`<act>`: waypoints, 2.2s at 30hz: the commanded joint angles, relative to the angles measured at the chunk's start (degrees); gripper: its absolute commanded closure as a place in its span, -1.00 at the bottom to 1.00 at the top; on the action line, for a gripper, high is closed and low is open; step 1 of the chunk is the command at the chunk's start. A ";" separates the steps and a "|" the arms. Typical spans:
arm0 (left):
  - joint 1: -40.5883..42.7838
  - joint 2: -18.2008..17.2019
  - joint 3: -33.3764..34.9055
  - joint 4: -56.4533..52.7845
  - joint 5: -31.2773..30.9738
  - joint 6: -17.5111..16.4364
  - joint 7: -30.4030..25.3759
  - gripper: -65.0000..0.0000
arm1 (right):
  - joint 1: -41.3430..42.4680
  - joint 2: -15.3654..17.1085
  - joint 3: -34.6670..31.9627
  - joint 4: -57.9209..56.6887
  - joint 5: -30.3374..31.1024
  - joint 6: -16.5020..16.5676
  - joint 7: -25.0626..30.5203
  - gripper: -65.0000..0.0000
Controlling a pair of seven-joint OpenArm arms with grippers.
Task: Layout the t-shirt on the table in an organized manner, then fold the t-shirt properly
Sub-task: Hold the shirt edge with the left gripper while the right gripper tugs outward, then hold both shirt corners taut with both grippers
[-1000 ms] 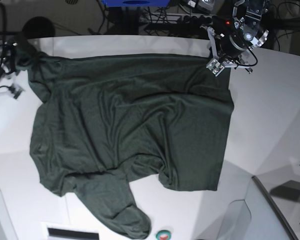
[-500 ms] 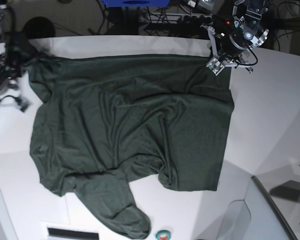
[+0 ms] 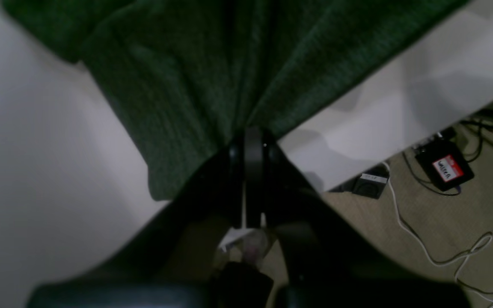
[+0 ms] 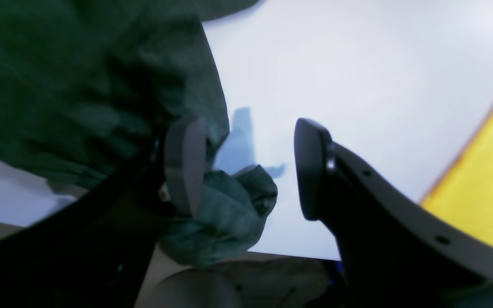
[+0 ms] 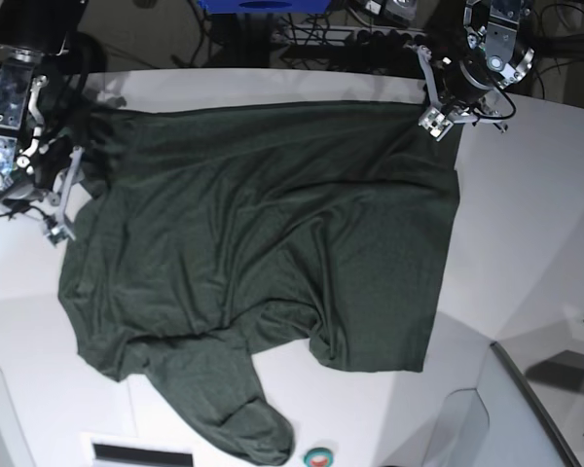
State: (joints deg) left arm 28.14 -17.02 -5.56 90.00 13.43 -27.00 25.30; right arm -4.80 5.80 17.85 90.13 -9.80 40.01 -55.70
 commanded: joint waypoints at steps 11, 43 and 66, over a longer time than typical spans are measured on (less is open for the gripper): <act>0.21 -0.52 -0.99 0.07 0.59 -0.29 1.12 1.00 | 0.97 -0.66 0.31 -6.65 0.09 -0.01 2.91 0.05; 2.32 -0.17 -0.81 0.51 0.59 -0.29 1.38 1.00 | -2.28 -1.54 11.82 -2.87 0.09 -0.01 -0.43 0.15; 3.02 -0.17 -1.07 0.51 0.59 -0.29 1.38 1.00 | 14.25 1.54 11.91 -30.30 -0.26 -0.01 10.30 0.89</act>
State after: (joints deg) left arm 30.50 -16.67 -6.46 90.39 13.28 -26.96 24.77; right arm 9.96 7.14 29.74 59.86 -9.23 39.97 -44.49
